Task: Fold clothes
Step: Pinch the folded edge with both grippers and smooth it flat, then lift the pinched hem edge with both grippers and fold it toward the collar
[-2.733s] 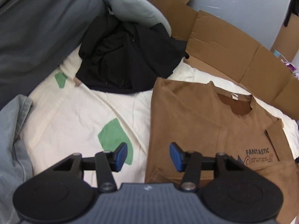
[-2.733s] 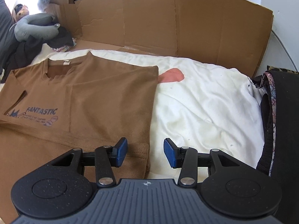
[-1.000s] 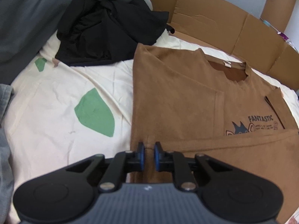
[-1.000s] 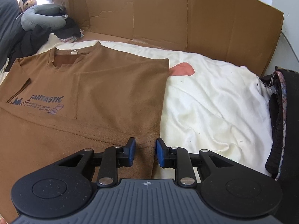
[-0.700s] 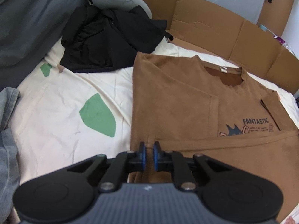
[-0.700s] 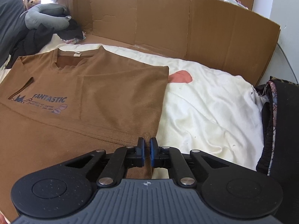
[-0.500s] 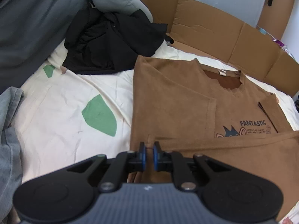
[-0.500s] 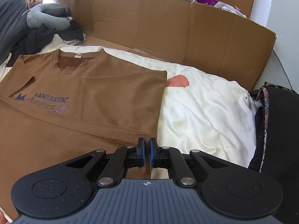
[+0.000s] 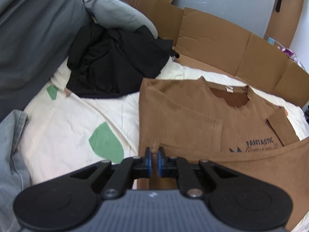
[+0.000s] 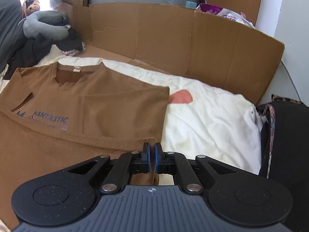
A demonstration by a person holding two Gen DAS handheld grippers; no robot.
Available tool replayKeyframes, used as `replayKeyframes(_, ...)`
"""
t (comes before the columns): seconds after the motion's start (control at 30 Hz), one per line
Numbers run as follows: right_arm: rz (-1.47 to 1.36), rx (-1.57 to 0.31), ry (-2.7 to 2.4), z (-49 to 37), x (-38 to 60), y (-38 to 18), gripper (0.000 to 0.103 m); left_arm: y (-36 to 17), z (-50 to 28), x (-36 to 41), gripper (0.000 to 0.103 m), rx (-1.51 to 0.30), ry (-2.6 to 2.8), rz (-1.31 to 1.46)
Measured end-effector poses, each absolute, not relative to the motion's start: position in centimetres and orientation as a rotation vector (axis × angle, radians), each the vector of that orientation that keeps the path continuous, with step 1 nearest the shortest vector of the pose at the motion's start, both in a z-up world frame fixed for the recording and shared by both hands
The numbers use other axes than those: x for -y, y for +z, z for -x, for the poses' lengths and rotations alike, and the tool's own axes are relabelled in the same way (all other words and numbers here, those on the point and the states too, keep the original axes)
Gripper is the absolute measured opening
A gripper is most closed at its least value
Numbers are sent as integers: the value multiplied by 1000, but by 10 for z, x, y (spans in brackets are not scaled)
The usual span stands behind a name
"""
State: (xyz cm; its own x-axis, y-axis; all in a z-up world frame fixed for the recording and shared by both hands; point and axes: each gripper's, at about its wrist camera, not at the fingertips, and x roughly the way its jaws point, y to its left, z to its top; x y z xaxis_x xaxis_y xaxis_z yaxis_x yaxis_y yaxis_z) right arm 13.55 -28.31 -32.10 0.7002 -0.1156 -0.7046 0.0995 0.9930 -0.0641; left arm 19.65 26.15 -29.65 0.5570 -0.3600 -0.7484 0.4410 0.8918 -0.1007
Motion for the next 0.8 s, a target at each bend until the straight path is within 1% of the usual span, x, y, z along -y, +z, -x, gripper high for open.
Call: replayKeyframes(0.8,16,-677,-168,-198,302,-267,2,-241,-252,-242,6,-740,-463,-89)
